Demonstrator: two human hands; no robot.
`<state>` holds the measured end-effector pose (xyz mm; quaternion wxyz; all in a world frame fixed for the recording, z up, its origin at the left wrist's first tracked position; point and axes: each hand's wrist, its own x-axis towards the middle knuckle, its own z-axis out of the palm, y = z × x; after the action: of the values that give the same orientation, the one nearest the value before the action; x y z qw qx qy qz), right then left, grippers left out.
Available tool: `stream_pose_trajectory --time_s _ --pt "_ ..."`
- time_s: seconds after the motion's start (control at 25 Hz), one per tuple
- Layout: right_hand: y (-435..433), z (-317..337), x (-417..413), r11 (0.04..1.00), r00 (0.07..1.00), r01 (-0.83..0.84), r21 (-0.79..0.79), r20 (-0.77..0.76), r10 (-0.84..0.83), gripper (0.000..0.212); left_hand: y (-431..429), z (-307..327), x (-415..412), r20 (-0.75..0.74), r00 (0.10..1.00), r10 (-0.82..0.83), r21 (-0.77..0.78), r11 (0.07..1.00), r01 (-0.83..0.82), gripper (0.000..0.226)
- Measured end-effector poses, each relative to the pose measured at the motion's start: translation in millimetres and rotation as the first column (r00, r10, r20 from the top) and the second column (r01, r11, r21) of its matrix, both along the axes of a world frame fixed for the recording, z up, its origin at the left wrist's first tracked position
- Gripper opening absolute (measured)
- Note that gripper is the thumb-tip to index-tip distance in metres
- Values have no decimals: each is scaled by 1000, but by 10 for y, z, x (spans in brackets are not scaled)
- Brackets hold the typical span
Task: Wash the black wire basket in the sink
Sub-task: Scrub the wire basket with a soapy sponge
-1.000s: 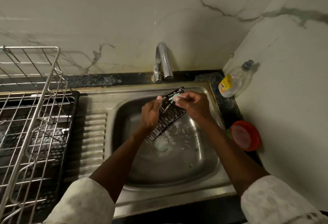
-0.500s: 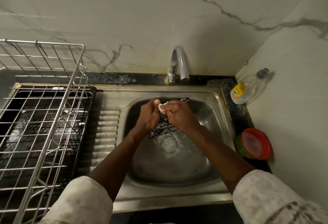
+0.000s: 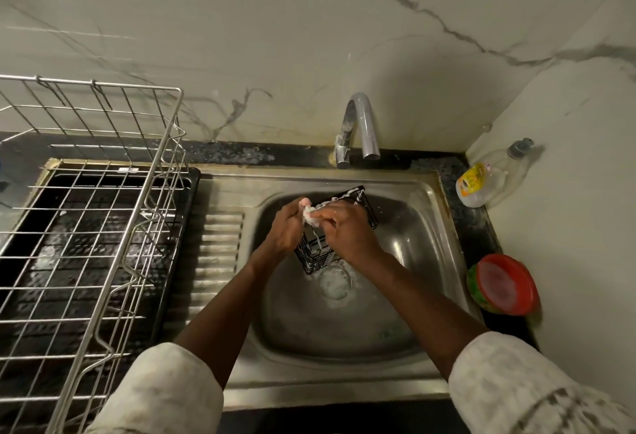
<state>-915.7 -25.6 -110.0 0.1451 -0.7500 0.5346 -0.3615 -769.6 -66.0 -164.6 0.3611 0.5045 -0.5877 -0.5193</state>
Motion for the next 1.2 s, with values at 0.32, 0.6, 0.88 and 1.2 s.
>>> stream_pose_trajectory --time_s 0.32,0.6,0.88,1.2 --pt "257 -89 -282 979 978 200 -45 -41 -202 27 13 15 24 205 977 -62 -82 993 80 41" --pt "-7 -52 -378 995 969 101 13 -230 -95 33 130 143 18 280 954 -109 -105 984 143 40" --pt "140 -11 -773 902 901 432 1 -38 -432 26 165 123 16 278 954 -117 -129 979 158 38" --pt "5 -53 -553 971 957 241 -1 -164 -238 34 169 152 15 280 953 -117 -96 984 149 33"
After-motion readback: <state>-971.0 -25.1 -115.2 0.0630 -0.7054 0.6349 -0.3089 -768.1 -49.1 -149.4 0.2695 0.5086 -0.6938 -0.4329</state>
